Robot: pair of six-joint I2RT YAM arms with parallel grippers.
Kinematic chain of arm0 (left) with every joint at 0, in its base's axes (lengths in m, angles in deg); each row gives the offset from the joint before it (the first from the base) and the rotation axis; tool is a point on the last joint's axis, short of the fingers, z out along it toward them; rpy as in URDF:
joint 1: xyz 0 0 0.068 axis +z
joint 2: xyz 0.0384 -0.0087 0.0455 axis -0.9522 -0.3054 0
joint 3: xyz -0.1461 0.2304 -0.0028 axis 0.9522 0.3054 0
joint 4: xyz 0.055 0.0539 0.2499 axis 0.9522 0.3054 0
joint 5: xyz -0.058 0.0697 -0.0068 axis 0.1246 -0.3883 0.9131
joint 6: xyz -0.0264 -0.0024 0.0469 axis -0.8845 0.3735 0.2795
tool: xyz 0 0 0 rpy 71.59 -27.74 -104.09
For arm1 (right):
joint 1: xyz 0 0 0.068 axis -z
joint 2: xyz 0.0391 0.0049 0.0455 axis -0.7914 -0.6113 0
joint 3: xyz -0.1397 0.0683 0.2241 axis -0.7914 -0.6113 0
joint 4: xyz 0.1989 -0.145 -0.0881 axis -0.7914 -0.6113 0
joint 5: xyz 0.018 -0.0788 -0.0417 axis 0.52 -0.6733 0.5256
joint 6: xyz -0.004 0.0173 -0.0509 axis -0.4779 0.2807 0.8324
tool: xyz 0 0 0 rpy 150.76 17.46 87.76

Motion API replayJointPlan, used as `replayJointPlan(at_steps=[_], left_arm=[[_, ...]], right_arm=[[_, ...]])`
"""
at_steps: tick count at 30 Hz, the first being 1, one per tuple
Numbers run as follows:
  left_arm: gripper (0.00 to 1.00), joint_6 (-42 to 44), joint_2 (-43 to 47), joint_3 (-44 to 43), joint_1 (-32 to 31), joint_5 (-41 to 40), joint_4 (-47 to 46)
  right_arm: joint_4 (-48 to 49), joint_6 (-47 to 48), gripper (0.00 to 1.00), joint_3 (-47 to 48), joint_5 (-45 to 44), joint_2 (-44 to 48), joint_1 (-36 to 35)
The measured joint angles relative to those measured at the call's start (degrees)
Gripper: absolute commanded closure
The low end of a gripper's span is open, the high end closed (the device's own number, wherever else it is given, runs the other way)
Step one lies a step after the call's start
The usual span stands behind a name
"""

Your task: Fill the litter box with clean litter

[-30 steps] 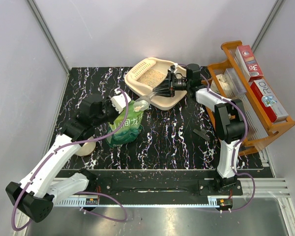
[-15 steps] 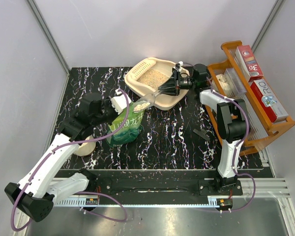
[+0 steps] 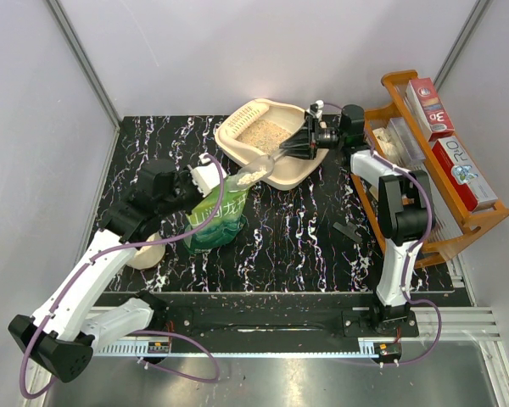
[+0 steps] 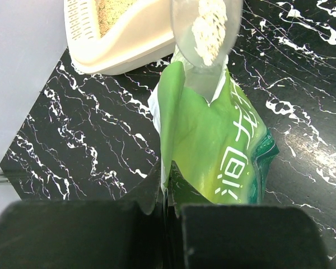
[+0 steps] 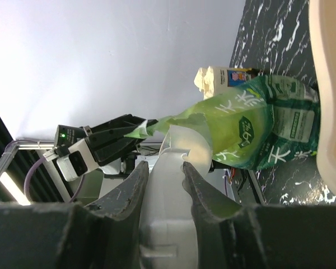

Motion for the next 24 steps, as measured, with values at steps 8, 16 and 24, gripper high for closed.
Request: replayJointPlan(at_steps=[8, 16, 24], left_arm=[[1.0, 0.26, 0.0, 0.0, 0.44, 0.0, 0.0], [1.0, 0.31, -0.02, -0.66, 0.81, 0.04, 1.16], [1.0, 0.33, -0.04, -1.2, 1.11, 0.55, 2.21]], right_arm=[[-5.81, 2.4, 1.0, 9.79, -0.09, -0.83, 3.3], [-13.27, 6.05, 1.0, 15.39, -3.04, -3.13, 7.15], [-26.51, 17.18, 1.0, 24.65, -12.9, -5.11, 8.39]])
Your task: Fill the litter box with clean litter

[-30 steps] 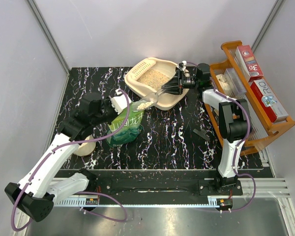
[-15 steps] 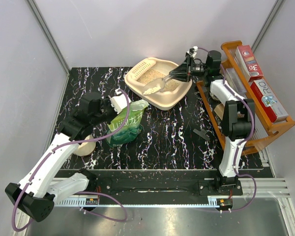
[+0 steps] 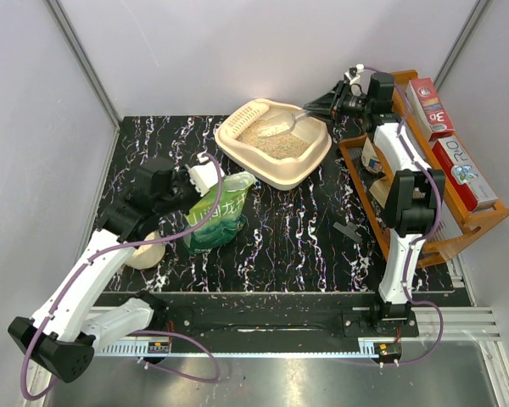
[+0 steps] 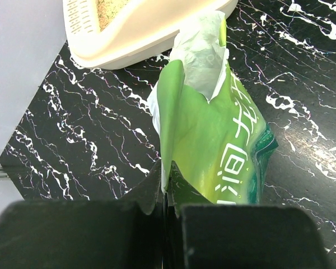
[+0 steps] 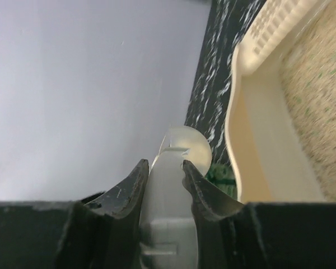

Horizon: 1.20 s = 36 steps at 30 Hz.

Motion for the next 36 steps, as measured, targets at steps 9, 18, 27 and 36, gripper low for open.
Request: replayJointPlan(at_steps=[9, 18, 27, 36], left_arm=[[1.0, -0.02, 0.02, -0.02, 1.16, 1.62, 0.15], [1.0, -0.07, 0.17, 0.07, 1.4, 2.58, -0.11], [1.0, -1.03, 2.21, 1.75, 1.36, 4.15, -0.98], [0.99, -1.46, 3.85, 3.58, 1.2, 4.35, -2.56]], right_arm=[[-18.38, 17.88, 1.0, 8.83, -16.31, -0.07, 0.0], [-26.43, 26.08, 1.0, 8.59, -25.07, 0.61, -0.04], [-29.4, 31.82, 1.0, 8.22, -29.14, 4.57, -0.04], [-32.81, 44.54, 1.0, 24.81, -32.59, -1.92, -1.99]])
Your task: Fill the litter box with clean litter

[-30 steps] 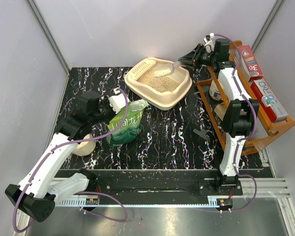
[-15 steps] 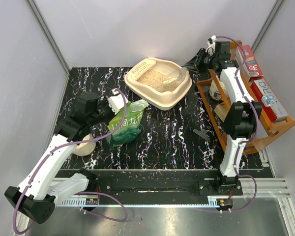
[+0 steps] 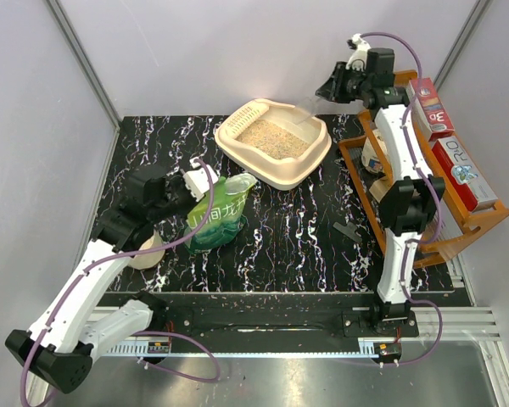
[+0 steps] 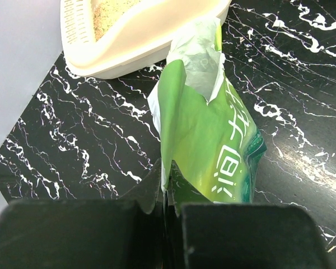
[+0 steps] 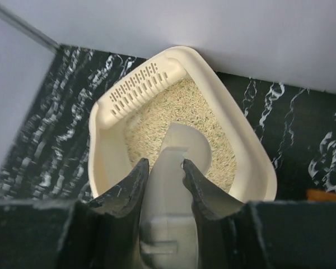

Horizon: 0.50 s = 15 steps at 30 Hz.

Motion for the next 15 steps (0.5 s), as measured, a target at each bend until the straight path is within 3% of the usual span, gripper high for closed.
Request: replayJointPlan(at_steps=[4, 7, 15], left_arm=[[0.99, -0.02, 1.01, 0.9, 0.02, 0.07, -0.66], [0.99, -0.2, 1.2, 1.07, 0.02, 0.15, -0.81], [0.99, -1.99, 1.18, 1.86, 0.02, 0.59, -2.27]], right_arm=[[-0.68, 11.87, 1.0, -2.03, -2.16, 2.1, -4.33], [0.26, 17.03, 1.0, -10.34, -2.82, 7.67, -7.48], [1.86, 16.61, 1.0, -28.61, -2.86, 27.85, -7.32]])
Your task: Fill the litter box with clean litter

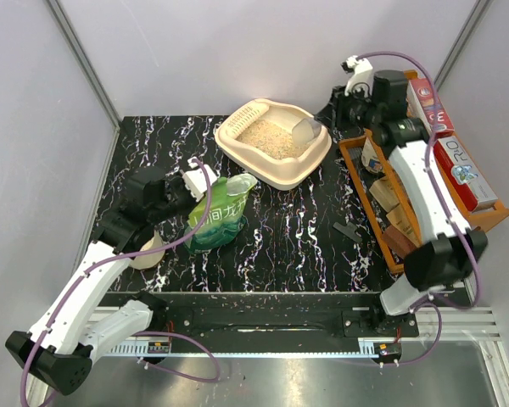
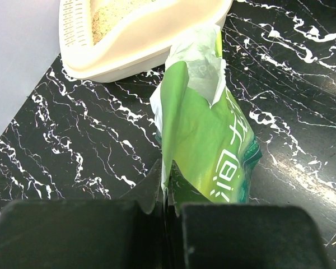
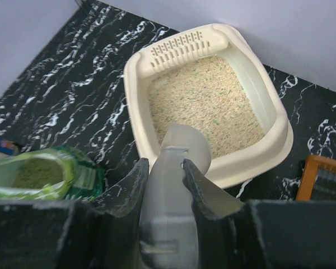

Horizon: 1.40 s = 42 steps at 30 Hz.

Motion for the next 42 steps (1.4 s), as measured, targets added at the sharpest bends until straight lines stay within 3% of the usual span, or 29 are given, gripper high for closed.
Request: replayJointPlan(at_steps=[8, 11, 15, 18, 26, 32, 37, 42], left_arm=[[0.99, -1.25, -0.33, 0.07, 0.0, 0.31, -0.66], [0.99, -1.44, -0.5, 0.07, 0.0, 0.33, -0.76], [1.0, -1.44, -0.5, 0.07, 0.0, 0.33, -0.76], [1.0, -1.44, -0.5, 0.07, 0.0, 0.33, -0.76], [1.0, -1.44, -0.35, 0.07, 0.15, 0.35, -0.74], [0.99, -1.44, 0.5, 0.63, 0.76, 0.79, -0.79], [1.0, -1.44, 0.79, 0.98, 1.01, 1.36, -1.07], [1.0, -1.51, 0.81, 1.36, 1.03, 1.64, -1.6]], right_arm=[[1.7, -7.82, 1.0, -22.21, 8.22, 21.84, 0.37], [3.26, -10.6, 0.99, -30.18, 12.57, 23.23, 0.33], [5.14, -13.31, 0.95, -39.04, 17.59, 18.43, 0.33], [6.45, -13.81, 0.9, -40.46, 20.63, 12.74, 0.33], [7.85, -13.29, 0.87, -40.41, 25.88, 4.26, 2.03], [7.85, -13.55, 0.65, -40.41, 25.4, 2.14, 5.57], [5.51, -10.25, 0.48, -39.32, 20.22, 2.27, 5.77], [1.7, -4.46, 0.44, -36.98, 10.64, 3.06, 5.77]])
